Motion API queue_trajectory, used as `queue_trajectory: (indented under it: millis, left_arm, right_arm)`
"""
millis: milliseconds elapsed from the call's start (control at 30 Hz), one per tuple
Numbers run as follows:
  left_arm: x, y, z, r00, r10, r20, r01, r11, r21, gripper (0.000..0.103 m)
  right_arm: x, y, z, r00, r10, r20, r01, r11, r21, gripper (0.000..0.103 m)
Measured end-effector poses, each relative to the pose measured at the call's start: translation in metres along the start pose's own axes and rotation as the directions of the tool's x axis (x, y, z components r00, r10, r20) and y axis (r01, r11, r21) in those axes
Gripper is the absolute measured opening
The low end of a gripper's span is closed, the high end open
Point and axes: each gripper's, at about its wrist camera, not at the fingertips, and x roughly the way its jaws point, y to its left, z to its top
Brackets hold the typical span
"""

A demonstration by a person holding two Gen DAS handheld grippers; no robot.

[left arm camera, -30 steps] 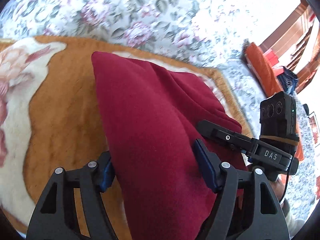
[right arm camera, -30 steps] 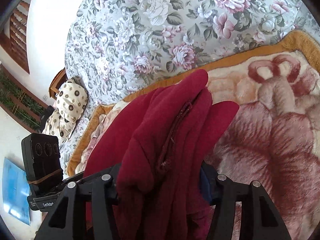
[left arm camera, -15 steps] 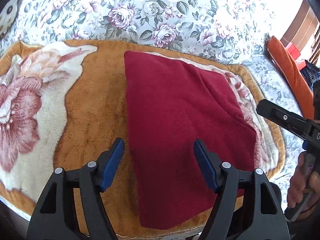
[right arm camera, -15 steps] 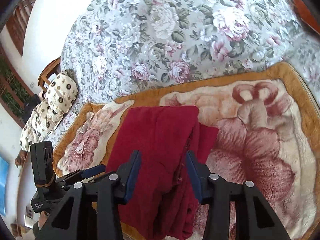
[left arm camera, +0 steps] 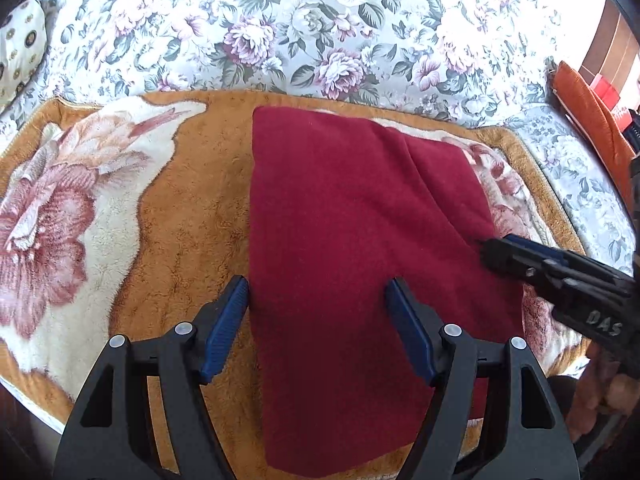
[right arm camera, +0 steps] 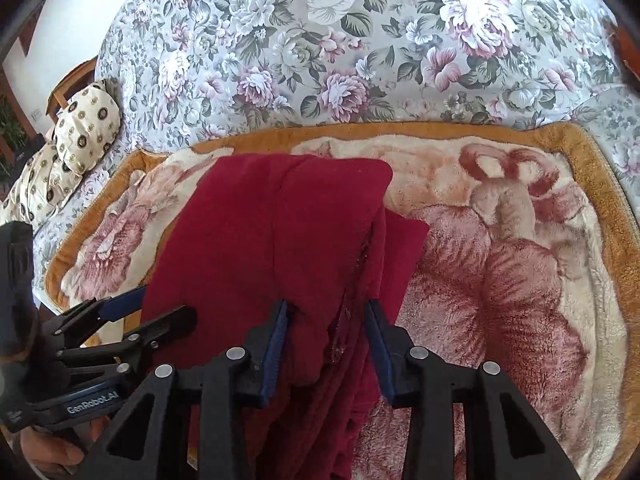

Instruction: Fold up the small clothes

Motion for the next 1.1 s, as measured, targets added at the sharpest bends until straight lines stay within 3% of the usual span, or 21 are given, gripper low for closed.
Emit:
queue_trajectory:
  millis: [133, 300, 400, 567, 900, 1100]
  left_arm:
    - [-0.012, -0.006, 0.0, 0.998, 0.044, 0.042, -0.045, 0.999, 0.021, 0.072]
    - [-0.03, -0.013, -0.002, 0.994, 0.076, 0.082, -0.079, 0.996, 0.03, 0.072]
    - [-0.042, -0.016, -0.004, 0.984, 0.133, 0.116, -0.137, 0.99, 0.031, 0.072]
    - [-0.055, -0.012, -0.007, 0.978, 0.152, 0.142, -0.153, 0.988, -0.004, 0.072]
    - [-0.071, -0.022, -0.014, 0.955, 0.221, 0.2, -0.231, 0.972, 0.032, 0.072]
    - [-0.072, -0.019, -0.015, 0.958, 0.21, 0.195, -0.216, 0.976, 0.006, 0.072]
  right_arm:
    - [-0.026, 0.012, 0.0, 0.996, -0.049, 0.08, 0.05, 0.999, -0.019, 0.038]
    - [-0.042, 0.022, -0.003, 0.989, -0.086, 0.118, 0.09, 0.995, -0.032, 0.038]
    - [-0.047, 0.026, -0.007, 0.986, -0.107, 0.125, 0.112, 0.993, -0.031, 0.038]
    - [-0.054, 0.032, -0.013, 0.98, -0.14, 0.139, 0.146, 0.989, -0.033, 0.038]
    - [-0.062, 0.032, -0.021, 0.981, -0.133, 0.142, 0.137, 0.991, -0.014, 0.039]
    - [-0.063, 0.031, -0.023, 0.98, -0.141, 0.137, 0.144, 0.99, -0.009, 0.039]
